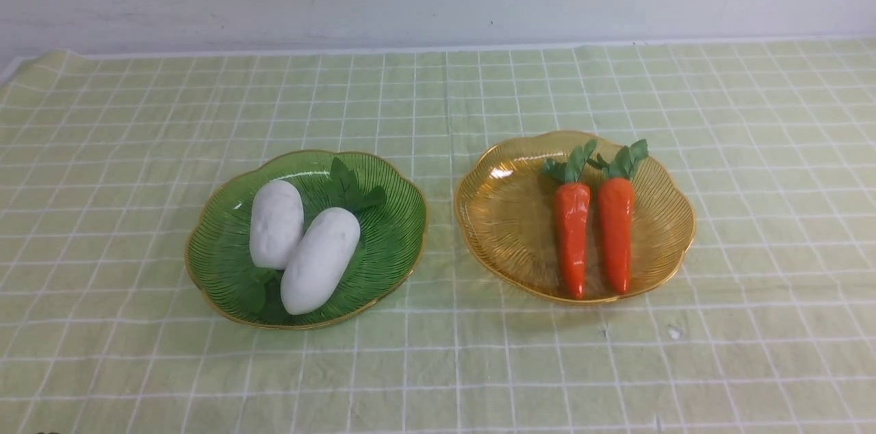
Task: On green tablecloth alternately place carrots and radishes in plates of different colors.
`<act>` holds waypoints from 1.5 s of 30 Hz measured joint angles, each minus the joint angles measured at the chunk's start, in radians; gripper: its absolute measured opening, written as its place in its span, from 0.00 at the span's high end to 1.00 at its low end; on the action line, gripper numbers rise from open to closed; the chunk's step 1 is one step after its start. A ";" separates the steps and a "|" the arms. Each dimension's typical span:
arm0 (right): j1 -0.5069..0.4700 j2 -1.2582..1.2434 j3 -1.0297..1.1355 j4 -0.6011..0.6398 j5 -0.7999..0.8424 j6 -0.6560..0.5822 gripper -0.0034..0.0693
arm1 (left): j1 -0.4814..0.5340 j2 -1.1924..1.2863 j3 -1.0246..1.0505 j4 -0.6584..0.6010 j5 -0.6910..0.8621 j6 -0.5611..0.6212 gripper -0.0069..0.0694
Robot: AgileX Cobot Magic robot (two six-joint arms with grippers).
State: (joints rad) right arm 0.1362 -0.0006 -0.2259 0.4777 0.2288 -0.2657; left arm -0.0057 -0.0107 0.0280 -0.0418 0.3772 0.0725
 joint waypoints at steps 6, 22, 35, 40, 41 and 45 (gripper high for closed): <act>0.000 0.000 0.000 0.000 0.004 0.000 0.97 | 0.000 0.000 0.000 0.001 0.001 0.000 0.92; -0.015 -0.007 0.032 -0.178 0.019 -0.103 0.97 | 0.000 0.000 0.000 0.002 0.003 0.000 0.92; -0.195 -0.012 0.248 -0.325 0.161 -0.044 0.97 | 0.001 0.000 0.000 0.002 0.004 0.000 0.92; -0.195 -0.012 0.248 -0.324 0.161 0.057 0.97 | 0.001 0.000 0.000 0.002 0.004 0.000 0.92; -0.195 -0.012 0.248 -0.324 0.161 0.066 0.97 | 0.001 0.000 0.000 0.002 0.004 0.000 0.92; -0.195 -0.012 0.248 -0.324 0.161 0.076 0.97 | 0.001 0.000 0.000 0.002 0.004 0.000 0.92</act>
State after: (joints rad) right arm -0.0587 -0.0125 0.0223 0.1536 0.3901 -0.1892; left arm -0.0049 -0.0107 0.0280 -0.0399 0.3813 0.0725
